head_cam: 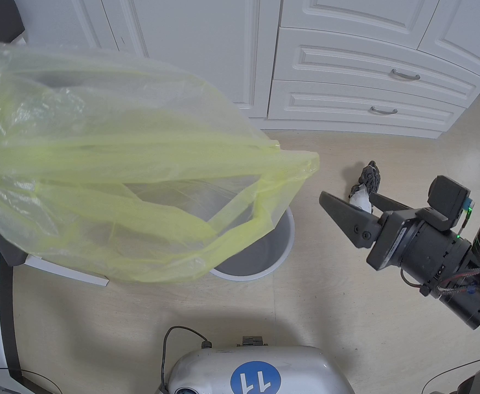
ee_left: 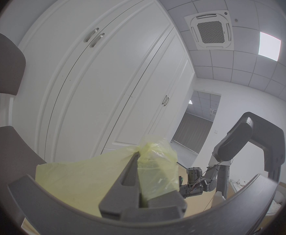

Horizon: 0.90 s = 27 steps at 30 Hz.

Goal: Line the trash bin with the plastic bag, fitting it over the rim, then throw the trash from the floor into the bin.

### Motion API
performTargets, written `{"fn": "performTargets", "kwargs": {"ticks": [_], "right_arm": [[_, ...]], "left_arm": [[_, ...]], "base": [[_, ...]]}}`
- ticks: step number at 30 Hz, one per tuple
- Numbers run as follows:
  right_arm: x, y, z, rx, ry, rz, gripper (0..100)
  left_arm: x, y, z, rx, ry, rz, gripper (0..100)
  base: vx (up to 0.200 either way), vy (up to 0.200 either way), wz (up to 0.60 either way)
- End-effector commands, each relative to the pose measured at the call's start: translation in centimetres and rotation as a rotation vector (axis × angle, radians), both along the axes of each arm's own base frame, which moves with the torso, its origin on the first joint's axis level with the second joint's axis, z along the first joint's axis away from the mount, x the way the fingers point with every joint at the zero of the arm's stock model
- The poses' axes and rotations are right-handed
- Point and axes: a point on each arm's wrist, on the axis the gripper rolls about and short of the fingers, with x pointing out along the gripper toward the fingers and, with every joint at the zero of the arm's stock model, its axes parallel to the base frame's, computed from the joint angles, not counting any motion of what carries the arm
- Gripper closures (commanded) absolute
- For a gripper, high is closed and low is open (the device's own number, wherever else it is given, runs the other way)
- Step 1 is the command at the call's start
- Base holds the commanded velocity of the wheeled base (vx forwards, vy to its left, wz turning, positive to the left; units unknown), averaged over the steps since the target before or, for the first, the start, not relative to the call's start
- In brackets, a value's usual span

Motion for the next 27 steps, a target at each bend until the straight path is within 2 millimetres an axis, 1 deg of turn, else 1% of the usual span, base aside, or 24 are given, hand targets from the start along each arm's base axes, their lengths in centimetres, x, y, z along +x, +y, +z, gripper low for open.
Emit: {"fn": "performTargets", "kwargs": {"ticks": [1,4,10,13,14,16,17,18,21,24,27], "right_arm": [[0.7,1.5,-0.7,0.029,-0.017,-0.028,0],[0.6,1.8,-0.8,0.041,-0.028,-0.046,0],[0.5,2.1,-1.0,0.033,-0.023,-0.029,0],[-0.1,2.8,-1.0,0.031,-0.023,0.012,0],[0.0,3.0,-1.1,0.026,-0.022,0.018,0],[0.3,3.4,-1.1,0.022,-0.020,0.033,0],[0.7,4.0,-1.3,0.024,-0.020,0.058,0],[1.0,4.2,-1.5,0.021,-0.012,0.066,0],[2.0,4.2,-2.1,0.005,0.001,0.053,0],[2.2,4.1,-2.0,0.010,-0.003,0.046,0],[2.9,4.4,-2.2,0.007,0.002,0.041,0]], "left_arm": [[-0.2,0.2,0.0,-0.007,-0.007,-0.006,100],[-0.3,0.2,0.0,-0.003,-0.009,-0.013,100],[-0.4,0.3,-0.1,0.002,-0.015,-0.031,100],[-0.4,0.3,-0.1,-0.001,-0.021,-0.030,100],[-0.4,0.3,-0.1,-0.003,-0.023,-0.029,100],[-0.4,0.3,0.0,-0.008,-0.027,-0.029,100],[-0.4,0.3,0.0,-0.014,-0.032,-0.029,100],[-0.4,0.2,-0.2,-0.011,-0.032,-0.032,100],[-0.4,0.3,-0.1,-0.019,-0.045,-0.027,100],[-0.5,0.3,-0.1,-0.019,-0.064,-0.026,100],[-0.6,0.1,-0.5,-0.003,-0.081,-0.061,100]], "base": [[0.000,0.000,0.00],[0.000,0.000,0.00],[0.000,0.000,0.00],[0.000,0.000,0.00],[0.000,0.000,0.00],[0.000,0.000,0.00],[0.000,0.000,0.00],[0.000,0.000,0.00],[0.000,0.000,0.00],[0.000,0.000,0.00],[0.000,0.000,0.00]]}}
